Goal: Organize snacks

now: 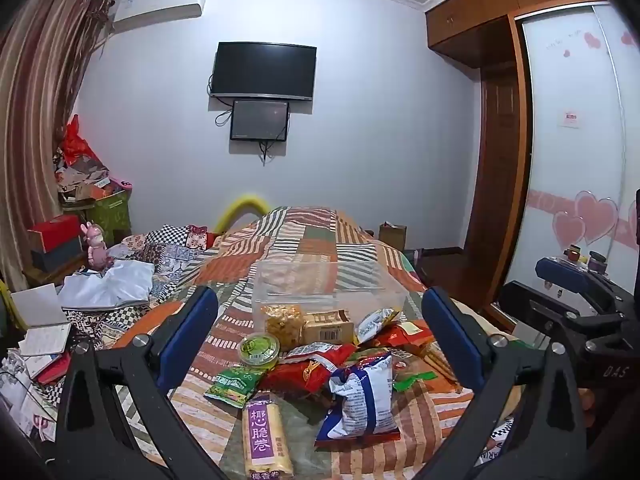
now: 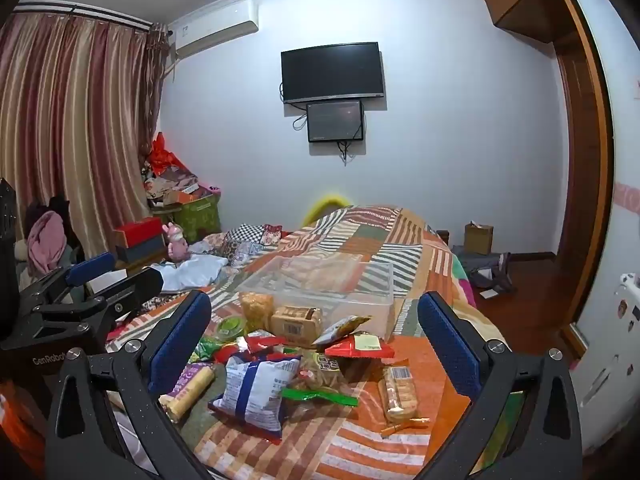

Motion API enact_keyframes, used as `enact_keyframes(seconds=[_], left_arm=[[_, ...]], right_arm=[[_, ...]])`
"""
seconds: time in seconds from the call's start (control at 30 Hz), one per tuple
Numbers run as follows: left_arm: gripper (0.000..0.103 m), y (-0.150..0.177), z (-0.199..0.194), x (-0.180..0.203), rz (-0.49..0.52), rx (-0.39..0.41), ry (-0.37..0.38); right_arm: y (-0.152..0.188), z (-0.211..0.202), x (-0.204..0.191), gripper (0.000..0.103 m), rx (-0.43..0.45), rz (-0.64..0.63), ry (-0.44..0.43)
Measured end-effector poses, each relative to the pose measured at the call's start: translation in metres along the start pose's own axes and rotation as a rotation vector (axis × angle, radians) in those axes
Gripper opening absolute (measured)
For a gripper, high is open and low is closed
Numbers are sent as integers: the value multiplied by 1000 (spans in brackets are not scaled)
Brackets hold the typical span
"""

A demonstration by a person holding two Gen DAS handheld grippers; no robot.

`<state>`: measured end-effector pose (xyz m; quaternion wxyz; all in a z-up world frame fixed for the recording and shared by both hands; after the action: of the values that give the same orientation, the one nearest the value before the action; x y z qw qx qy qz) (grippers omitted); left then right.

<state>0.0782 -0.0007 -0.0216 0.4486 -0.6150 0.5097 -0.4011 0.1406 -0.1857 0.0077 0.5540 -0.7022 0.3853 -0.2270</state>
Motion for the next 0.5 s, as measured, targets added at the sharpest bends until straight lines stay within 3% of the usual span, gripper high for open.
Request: enact_keyframes(seconds=[0.5], left_arm=[[103, -2, -8, 6, 21, 40, 0]], right_arm=[[1, -1, -1, 103, -3, 0, 1]])
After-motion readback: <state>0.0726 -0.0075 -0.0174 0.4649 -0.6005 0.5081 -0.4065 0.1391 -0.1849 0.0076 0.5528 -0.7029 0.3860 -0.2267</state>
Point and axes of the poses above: each gripper's, at about its wrist camera, not at the fingertips, and z roughly the way its jaws point, x to its right, y to its underside, the point moved 8 cm from there along z, roughly the way its jaws point, and after that the axes turned 9 degrees about -y, right-handed, at the moved point
